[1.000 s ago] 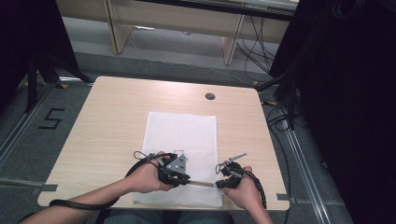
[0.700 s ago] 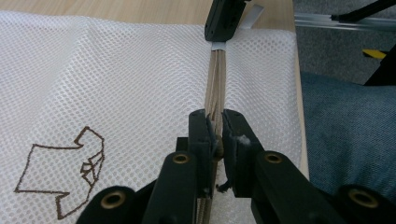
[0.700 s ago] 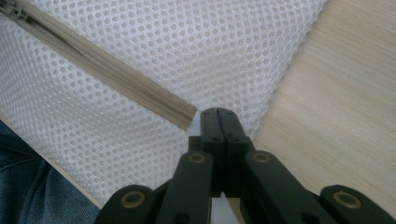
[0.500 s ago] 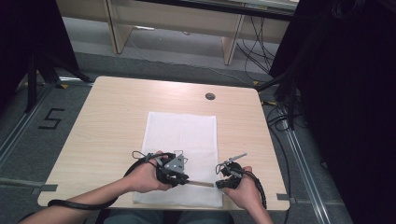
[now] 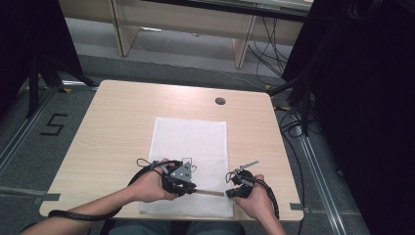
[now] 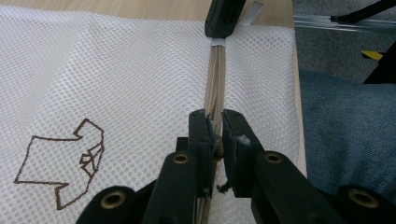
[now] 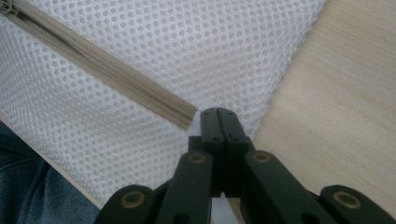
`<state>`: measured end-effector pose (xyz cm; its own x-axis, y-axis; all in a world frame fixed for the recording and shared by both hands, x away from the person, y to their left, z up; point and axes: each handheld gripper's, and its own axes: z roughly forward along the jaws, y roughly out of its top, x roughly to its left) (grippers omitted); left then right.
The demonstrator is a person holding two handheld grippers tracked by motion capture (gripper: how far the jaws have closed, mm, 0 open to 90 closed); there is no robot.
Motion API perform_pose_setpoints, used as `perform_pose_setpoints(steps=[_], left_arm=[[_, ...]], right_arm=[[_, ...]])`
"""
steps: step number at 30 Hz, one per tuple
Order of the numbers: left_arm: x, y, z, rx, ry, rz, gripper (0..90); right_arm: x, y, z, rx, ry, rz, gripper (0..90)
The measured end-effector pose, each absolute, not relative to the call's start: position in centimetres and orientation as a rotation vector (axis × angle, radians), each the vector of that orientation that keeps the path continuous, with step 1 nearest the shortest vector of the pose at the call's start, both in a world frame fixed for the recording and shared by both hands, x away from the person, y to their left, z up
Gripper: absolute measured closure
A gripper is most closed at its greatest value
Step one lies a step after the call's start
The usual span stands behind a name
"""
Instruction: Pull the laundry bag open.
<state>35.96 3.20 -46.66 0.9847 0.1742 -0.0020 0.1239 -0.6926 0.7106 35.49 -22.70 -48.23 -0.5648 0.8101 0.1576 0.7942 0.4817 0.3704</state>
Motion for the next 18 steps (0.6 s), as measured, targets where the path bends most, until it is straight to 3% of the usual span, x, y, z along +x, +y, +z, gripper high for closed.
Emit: perform_pose_setpoints(steps=[18], left_arm=[[35.95,3.83,-46.53,2.358,0.210,0.087,82.3]], right_arm=[[35.54,-22.74,-48.27,1.429,2.671,0.644,90.0]])
